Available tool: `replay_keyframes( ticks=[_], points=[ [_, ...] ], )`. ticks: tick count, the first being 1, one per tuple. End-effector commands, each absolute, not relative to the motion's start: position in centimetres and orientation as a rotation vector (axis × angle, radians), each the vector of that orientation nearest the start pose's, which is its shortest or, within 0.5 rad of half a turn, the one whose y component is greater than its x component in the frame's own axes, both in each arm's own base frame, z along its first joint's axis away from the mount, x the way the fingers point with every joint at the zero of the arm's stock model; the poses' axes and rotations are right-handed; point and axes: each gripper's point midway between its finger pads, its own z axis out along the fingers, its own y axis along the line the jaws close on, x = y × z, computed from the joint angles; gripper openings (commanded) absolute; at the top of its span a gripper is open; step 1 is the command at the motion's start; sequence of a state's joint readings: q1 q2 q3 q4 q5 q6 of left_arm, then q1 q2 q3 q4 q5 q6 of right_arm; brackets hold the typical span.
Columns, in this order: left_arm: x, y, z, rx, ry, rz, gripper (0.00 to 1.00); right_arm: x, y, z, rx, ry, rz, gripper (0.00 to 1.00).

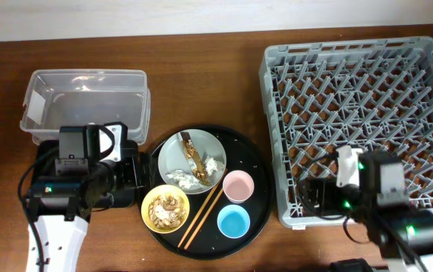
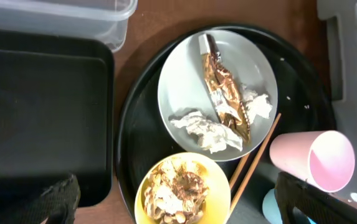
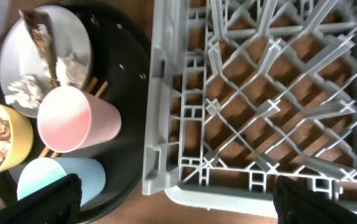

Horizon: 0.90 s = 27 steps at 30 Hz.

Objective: Sort waste into correct bins and load items into the dishwasher rack
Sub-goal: 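Grasp the gold wrapper from the white plate with left gripper, drop in container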

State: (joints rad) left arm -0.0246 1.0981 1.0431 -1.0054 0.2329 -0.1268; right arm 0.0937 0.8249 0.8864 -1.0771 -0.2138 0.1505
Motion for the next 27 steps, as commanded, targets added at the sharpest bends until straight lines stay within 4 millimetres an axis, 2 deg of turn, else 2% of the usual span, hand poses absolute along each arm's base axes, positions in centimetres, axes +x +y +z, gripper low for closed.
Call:
replay_keyframes(
  ticks=[1, 3, 7, 10, 15, 17, 18, 20, 21, 24, 26, 27],
  points=[
    [28.1, -5.1, 20.1, -0.022, 2.546, -0.393, 0.99, 21.8, 4.6, 17.9, 0.020, 2.630, 0.275, 0.99],
    [29.8, -5.3, 20.4, -0.006, 2.501, -0.393, 0.99, 22.1, 2.3, 18.0, 0.129, 2.660, 0.108, 0.99],
    [32.7, -7.6, 19.0, 0.083, 2.488, -0.420, 0.99, 22.4, 1.1, 19.0, 0.152, 2.637, 0.011, 0.99],
    [33.9, -9.2, 16.4, 0.128, 2.545, -0.439, 0.99, 22.5, -0.1, 19.1, 0.174, 2.625, -0.076, 0.99],
    [35.3, -12.7, 10.3, 0.208, 2.670, -0.470, 0.98, 22.4, -0.1, 19.0, 0.175, 2.627, -0.080, 0.99],
    [36.0, -13.8, 8.7, 0.226, 2.678, -0.480, 0.97, 22.4, -0.1, 19.0, 0.175, 2.628, -0.080, 0.99],
    [36.4, -14.4, 7.8, 0.232, 2.682, -0.486, 0.91, 22.4, -0.1, 19.0, 0.175, 2.629, -0.081, 0.99],
    [36.9, -15.4, 6.1, 0.214, 2.698, -0.501, 0.90, 22.4, -0.1, 19.0, 0.174, 2.630, -0.080, 0.99],
    [37.2, -15.8, 5.1, 0.215, 2.706, -0.505, 0.84, 22.4, -0.1, 19.0, 0.175, 2.630, -0.081, 0.99],
    [37.4, -16.1, 2.8, 0.141, 2.753, -0.516, 0.73, 22.3, -0.1, 19.0, 0.174, 2.631, -0.080, 0.99],
    [37.6, -16.1, 2.4, 0.141, 2.749, -0.516, 0.61, 22.3, -0.1, 19.0, 0.174, 2.631, -0.080, 0.99],
    [37.8, -16.2, 2.5, 0.142, 2.742, -0.518, 0.49, 22.3, -0.1, 19.0, 0.174, 2.631, -0.080, 0.99]
  ],
)
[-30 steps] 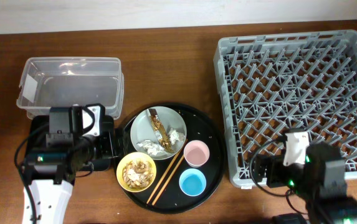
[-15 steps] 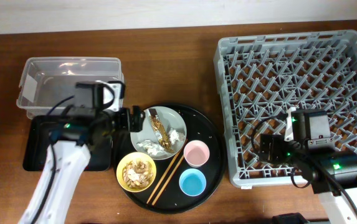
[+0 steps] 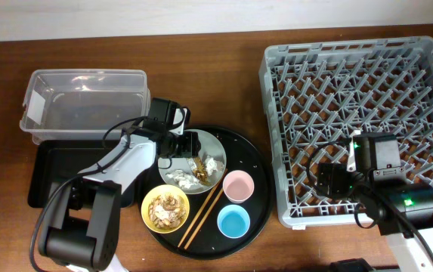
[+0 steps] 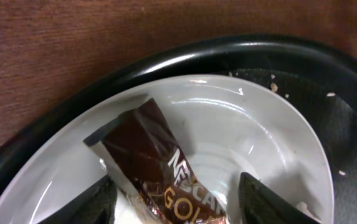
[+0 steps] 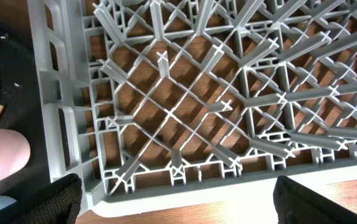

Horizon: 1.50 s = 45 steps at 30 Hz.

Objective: Sort waste into correct bins and load items into the dishwasher rack
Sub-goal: 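Grasp the gold wrapper from the white plate with left gripper, drop in container, then pick tissues from the white plate with left gripper into clear container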

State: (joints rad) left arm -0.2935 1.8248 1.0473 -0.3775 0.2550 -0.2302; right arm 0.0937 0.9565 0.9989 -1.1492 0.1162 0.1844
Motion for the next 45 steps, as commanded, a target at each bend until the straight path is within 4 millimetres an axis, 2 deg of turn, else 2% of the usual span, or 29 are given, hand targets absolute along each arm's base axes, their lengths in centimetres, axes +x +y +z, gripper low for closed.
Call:
replay_keyframes(
  ticks=[1, 3, 5, 7, 8, 9, 10, 11, 12, 15, 16, 19, 20, 23, 24, 25, 26, 28, 30, 32, 33, 36, 37, 40, 43, 45],
  points=[
    [37.8, -16.2, 2.5, 0.143, 2.741, -0.518, 0.38, 22.4, -0.1, 19.0, 0.174, 2.630, -0.080, 0.99],
    [37.8, -16.2, 2.5, 0.143, 2.741, -0.519, 0.14, 22.3, -0.1, 19.0, 0.174, 2.631, -0.080, 0.99],
    [37.9, -16.2, 2.6, 0.142, 2.738, -0.518, 0.02, 22.3, -0.1, 19.0, 0.174, 2.631, -0.080, 0.99],
    [38.7, -16.1, 4.0, 0.138, 2.701, -0.524, 0.00, 22.3, -0.1, 19.0, 0.175, 2.631, -0.081, 0.99],
    [39.3, -16.2, 5.4, 0.140, 2.664, -0.529, 0.00, 22.3, -0.1, 19.0, 0.175, 2.630, -0.081, 0.99],
    [39.9, -16.2, 7.2, 0.142, 2.616, -0.534, 0.00, 22.3, -0.1, 19.0, 0.175, 2.630, -0.081, 0.99],
    [41.0, -15.7, 10.1, 0.129, 2.542, -0.524, 0.00, 22.3, -0.1, 19.0, 0.175, 2.630, -0.081, 0.99],
    [42.0, -14.4, 12.8, 0.094, 2.468, -0.468, 0.00, 22.3, -0.2, 19.0, 0.175, 2.631, -0.081, 0.99],
    [42.6, -13.1, 14.6, 0.059, 2.420, -0.415, 0.00, 22.3, -0.1, 19.0, 0.174, 2.631, -0.081, 0.99],
    [43.8, -6.1, 19.9, -0.130, 2.256, -0.168, 0.00, 22.3, -0.1, 19.0, 0.174, 2.631, -0.080, 0.99],
    [44.2, -3.4, 21.1, -0.204, 2.206, -0.098, 0.00, 22.3, -0.1, 19.0, 0.174, 2.631, -0.080, 0.99],
    [44.8, 1.4, 21.2, -0.327, 2.169, -0.001, 0.01, 22.3, -0.1, 19.0, 0.174, 2.632, -0.081, 0.99],
    [45.1, 3.6, 20.4, -0.380, 2.172, 0.029, 0.03, 22.3, -0.1, 19.0, 0.174, 2.634, -0.081, 0.99],
    [45.7, 6.8, 19.1, -0.457, 2.165, 0.070, 0.18, 22.3, -0.1, 18.9, 0.174, 2.634, -0.081, 0.99],
    [45.8, 7.6, 19.0, -0.475, 2.158, 0.079, 0.27, 22.3, -0.1, 19.0, 0.174, 2.634, -0.081, 0.99],
    [45.7, 8.5, 19.0, -0.493, 2.152, 0.088, 0.56, 22.3, -0.2, 18.9, 0.174, 2.635, -0.081, 0.99],
    [45.6, 8.6, 19.0, -0.497, 2.154, 0.087, 0.57, 22.2, -0.2, 18.9, 0.174, 2.635, -0.081, 0.99],
    [45.1, 6.8, 19.0, -0.449, 2.194, -0.009, 0.57, 22.3, -0.2, 18.9, 0.174, 2.635, -0.081, 0.99],
    [44.1, 3.1, 18.8, -0.358, 2.265, -0.182, 0.57, 22.2, -0.2, 18.9, 0.174, 2.635, -0.081, 0.99],
    [41.7, -2.2, 17.1, -0.214, 2.403, -0.357, 0.57, 22.3, -0.1, 18.9, 0.174, 2.635, -0.081, 0.99],
    [39.7, -4.9, 15.6, -0.100, 2.509, -0.372, 0.57, 22.3, -0.1, 18.9, 0.174, 2.635, -0.080, 0.99],
    [35.6, -9.3, 13.0, 0.151, 2.680, -0.366, 0.57, 22.3, -0.1, 18.9, 0.173, 2.635, -0.076, 0.99],
    [34.0, -10.4, 11.8, 0.232, 2.748, -0.317, 0.57, 22.3, -0.1, 18.9, 0.173, 2.635, -0.076, 0.99],
    [31.6, -12.4, 9.4, 0.370, 2.841, -0.240, 0.57, 22.3, -0.1, 18.9, 0.173, 2.635, -0.076, 0.99],
    [30.0, -13.8, 6.1, 0.455, 2.935, -0.220, 0.57, 22.3, -0.1, 18.9, 0.173, 2.635, -0.076, 0.99],
    [29.5, -13.8, 4.2, 0.468, 2.995, -0.204, 0.57, 22.2, -0.1, 18.9, 0.173, 2.636, -0.076, 0.99]
  ],
)
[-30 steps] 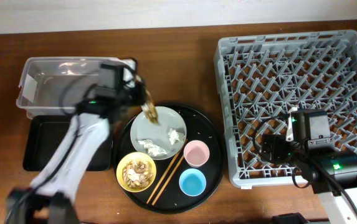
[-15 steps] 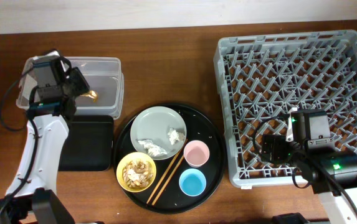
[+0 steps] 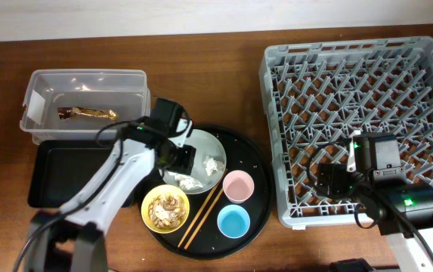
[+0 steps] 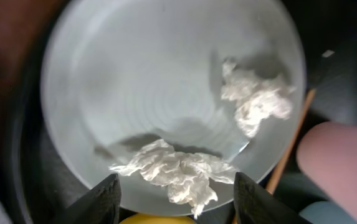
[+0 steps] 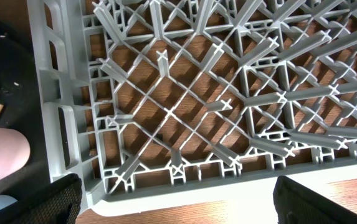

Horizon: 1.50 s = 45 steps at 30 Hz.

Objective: Sort waste into correct bins and load items into the dishwasher rack
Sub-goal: 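Pick tissues from the white plate with left gripper into clear container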

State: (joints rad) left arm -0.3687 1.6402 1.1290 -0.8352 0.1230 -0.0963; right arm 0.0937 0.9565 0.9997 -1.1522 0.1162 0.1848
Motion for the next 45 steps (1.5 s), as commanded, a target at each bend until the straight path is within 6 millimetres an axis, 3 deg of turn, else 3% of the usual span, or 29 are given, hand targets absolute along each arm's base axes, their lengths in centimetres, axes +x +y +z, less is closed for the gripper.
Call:
replay_keyframes(
  ticks=[1, 3, 4, 6, 7, 9, 11, 14, 15, 17, 19, 20, 21, 23, 24, 28, 32, 33, 36, 41, 43, 44, 45],
  points=[
    [29.3, -13.7, 3.5, 0.470, 3.021, -0.197, 0.57, 22.2, -0.1, 18.9, 0.173, 2.636, -0.076, 0.99],
    [28.8, -13.5, 1.6, 0.474, 3.082, -0.181, 0.56, 22.3, -0.1, 18.9, 0.173, 2.635, -0.076, 0.99],
    [28.7, -13.5, 1.2, 0.475, 3.096, -0.178, 0.47, 22.3, -0.1, 18.9, 0.173, 2.635, -0.076, 0.99],
    [28.6, -13.5, 1.1, 0.475, 3.101, -0.181, 0.11, 22.3, -0.1, 18.9, 0.173, 2.635, -0.077, 0.99],
    [28.7, -13.5, 1.1, 0.475, 3.098, -0.182, 0.01, 22.3, -0.1, 18.9, 0.173, 2.635, -0.077, 0.99],
    [29.2, -13.6, 1.6, 0.470, 3.085, -0.184, 0.00, 22.3, -0.1, 18.9, 0.173, 2.635, -0.077, 0.99],
    [31.0, -13.5, 3.7, 0.432, 3.026, -0.195, 0.00, 22.3, -0.1, 18.9, 0.173, 2.635, -0.077, 0.99],
    [35.7, -11.6, 9.5, 0.293, 2.859, -0.222, 0.00, 22.3, -0.1, 18.9, 0.173, 2.635, -0.077, 0.99],
    [37.9, -9.9, 13.1, 0.209, 2.759, -0.223, 0.00, 22.3, -0.1, 18.9, 0.173, 2.635, -0.077, 0.99],
    [41.1, -6.2, 18.0, 0.075, 2.601, -0.204, 0.00, 22.3, -0.1, 18.9, 0.173, 2.635, -0.077, 0.99],
    [43.2, -2.9, 20.2, -0.019, 2.494, -0.176, 0.00, 22.3, -0.1, 18.9, 0.173, 2.635, -0.077, 0.99],
    [44.2, -0.7, 20.8, -0.077, 2.448, -0.154, 0.01, 22.3, -0.1, 18.9, 0.173, 2.635, -0.077, 0.99],
    [44.5, 0.1, 20.8, -0.100, 2.439, -0.146, 0.04, 22.3, -0.1, 18.9, 0.173, 2.635, -0.077, 0.99],
    [44.5, 1.3, 20.5, -0.135, 2.442, -0.140, 0.54, 22.3, -0.1, 18.9, 0.173, 2.635, -0.077, 0.99],
    [44.4, 1.3, 20.4, -0.134, 2.449, -0.147, 0.61, 22.3, -0.1, 18.9, 0.173, 2.635, -0.077, 0.99],
    [42.4, -4.7, 19.5, 0.016, 2.531, -0.355, 0.61, 22.3, -0.1, 18.9, 0.173, 2.635, -0.077, 0.99],
    [39.1, -12.2, 16.4, 0.243, 2.670, -0.418, 0.61, 22.3, -0.1, 18.9, 0.173, 2.635, -0.077, 0.99],
    [38.1, -14.4, 14.7, 0.319, 2.711, -0.432, 0.61, 22.3, -0.1, 18.9, 0.173, 2.635, -0.077, 0.99],
    [35.4, -18.5, 9.4, 0.480, 2.847, -0.443, 0.61, 22.3, -0.1, 18.9, 0.173, 2.635, -0.076, 0.99],
    [32.2, -21.9, 3.2, 0.648, 3.001, -0.416, 0.60, 22.3, -0.1, 18.9, 0.173, 2.635, -0.076, 0.99],
    [31.3, -22.4, 1.6, 0.685, 3.042, -0.403, 0.46, 22.3, -0.1, 18.9, 0.173, 2.635, -0.076, 0.99],
    [31.2, -22.4, 1.3, 0.692, 3.047, -0.393, 0.19, 22.3, -0.1, 18.9, 0.173, 2.635, -0.077, 0.99],
    [31.5, -22.2, 1.3, 0.688, 3.042, -0.366, 0.12, 22.3, -0.1, 18.9, 0.173, 2.635, -0.076, 0.99]
  ],
)
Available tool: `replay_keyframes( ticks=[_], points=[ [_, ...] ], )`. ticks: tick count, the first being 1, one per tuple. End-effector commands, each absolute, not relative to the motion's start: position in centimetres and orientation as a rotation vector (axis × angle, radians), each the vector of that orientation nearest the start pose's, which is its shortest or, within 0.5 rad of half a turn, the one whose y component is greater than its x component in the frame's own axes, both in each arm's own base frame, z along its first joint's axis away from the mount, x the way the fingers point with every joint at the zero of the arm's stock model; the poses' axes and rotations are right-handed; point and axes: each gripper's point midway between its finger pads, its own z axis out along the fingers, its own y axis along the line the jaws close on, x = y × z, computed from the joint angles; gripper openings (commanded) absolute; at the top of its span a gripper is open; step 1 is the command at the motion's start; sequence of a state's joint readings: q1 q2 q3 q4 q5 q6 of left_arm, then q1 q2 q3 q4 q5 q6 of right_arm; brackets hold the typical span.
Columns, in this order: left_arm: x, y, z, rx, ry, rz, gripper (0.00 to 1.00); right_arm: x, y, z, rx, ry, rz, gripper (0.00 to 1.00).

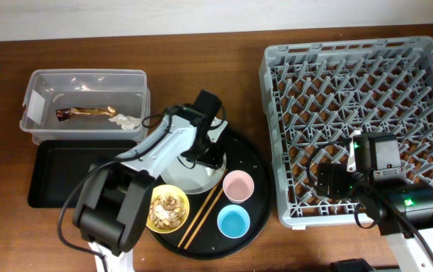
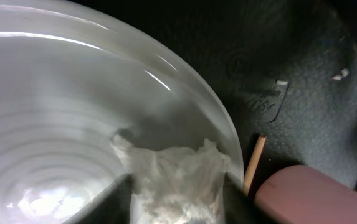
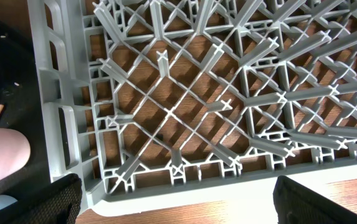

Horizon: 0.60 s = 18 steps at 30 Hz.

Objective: Sort waste into correct bins and load items into the dishwasher rack
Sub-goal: 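Pick tissues from the white plate with left gripper into clear container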

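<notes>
My left gripper [image 1: 210,157] is down on the right side of the white plate [image 1: 184,180], shut on a crumpled white tissue [image 2: 175,174] that fills the gap between its fingers. The plate [image 2: 72,112] stands on the round black tray [image 1: 255,172] with a yellow bowl of food scraps [image 1: 165,208], wooden chopsticks [image 1: 201,215], a pink cup [image 1: 238,186] and a blue cup [image 1: 233,221]. The clear bin [image 1: 35,98] holds a brown wrapper [image 1: 84,113] and a white tissue [image 1: 125,119]. My right gripper [image 3: 178,208] hangs open over the grey rack's [image 3: 184,112] front left corner.
A black bin [image 1: 57,174] lies in front of the clear bin, left of the tray. The grey dishwasher rack [image 1: 367,113] fills the right side and holds nothing. The pink cup [image 2: 309,193] and a chopstick tip [image 2: 253,163] lie close to the right of my left gripper.
One of the plate's two tissues now lies in the clear bin beside the wrapper. My left gripper, then open above the plate, is down on the right-hand tissue. The right arm has not moved.
At first my left gripper was over the black bin, with the wrapper and two tissues on the plate. Then it stood open around the wrapper. Later the wrapper lay in the clear bin, and now one tissue does, while the gripper holds the other.
</notes>
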State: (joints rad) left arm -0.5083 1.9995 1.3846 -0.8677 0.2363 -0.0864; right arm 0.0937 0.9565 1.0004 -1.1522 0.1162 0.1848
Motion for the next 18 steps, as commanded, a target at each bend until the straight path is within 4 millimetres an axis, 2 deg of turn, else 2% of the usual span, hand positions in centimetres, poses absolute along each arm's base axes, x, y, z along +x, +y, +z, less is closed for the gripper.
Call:
replay_keyframes(
  ticks=[1, 3, 6, 8, 10, 12, 13, 14, 16, 18],
  points=[
    [31.9, -21.7, 1.4, 0.681, 3.035, -0.318, 0.02, 22.3, -0.1, 18.9, 0.173, 2.635, -0.077, 0.99],
    [33.0, -20.1, 2.6, 0.655, 3.015, -0.191, 0.00, 22.3, -0.1, 18.9, 0.173, 2.635, -0.077, 0.99],
    [36.2, -17.1, 7.6, 0.536, 2.891, -0.064, 0.00, 22.3, -0.1, 18.9, 0.173, 2.635, -0.077, 0.99],
    [38.4, -13.6, 11.8, 0.395, 2.783, 0.005, 0.00, 22.3, -0.1, 18.9, 0.173, 2.635, -0.076, 0.99],
    [40.8, -9.2, 15.6, 0.212, 2.664, 0.011, 0.00, 22.3, -0.1, 18.9, 0.173, 2.635, -0.076, 0.99],
    [42.8, -4.9, 17.7, 0.058, 2.572, 0.028, 0.01, 22.3, -0.1, 18.9, 0.173, 2.635, -0.076, 0.99],
    [43.8, -2.5, 18.2, -0.016, 2.537, 0.044, 0.02, 22.3, -0.1, 18.9, 0.173, 2.635, -0.076, 0.99],
    [44.3, -0.7, 18.1, -0.069, 2.525, 0.059, 0.13, 22.3, -0.1, 18.9, 0.173, 2.635, -0.076, 0.99],
    [44.5, 1.3, 17.9, -0.128, 2.525, 0.077, 0.40, 22.3, -0.1, 18.9, 0.173, 2.635, -0.076, 0.99],
    [44.4, 1.9, 17.8, -0.144, 2.528, 0.079, 0.49, 22.3, -0.1, 18.9, 0.173, 2.635, -0.076, 0.99]
  ],
)
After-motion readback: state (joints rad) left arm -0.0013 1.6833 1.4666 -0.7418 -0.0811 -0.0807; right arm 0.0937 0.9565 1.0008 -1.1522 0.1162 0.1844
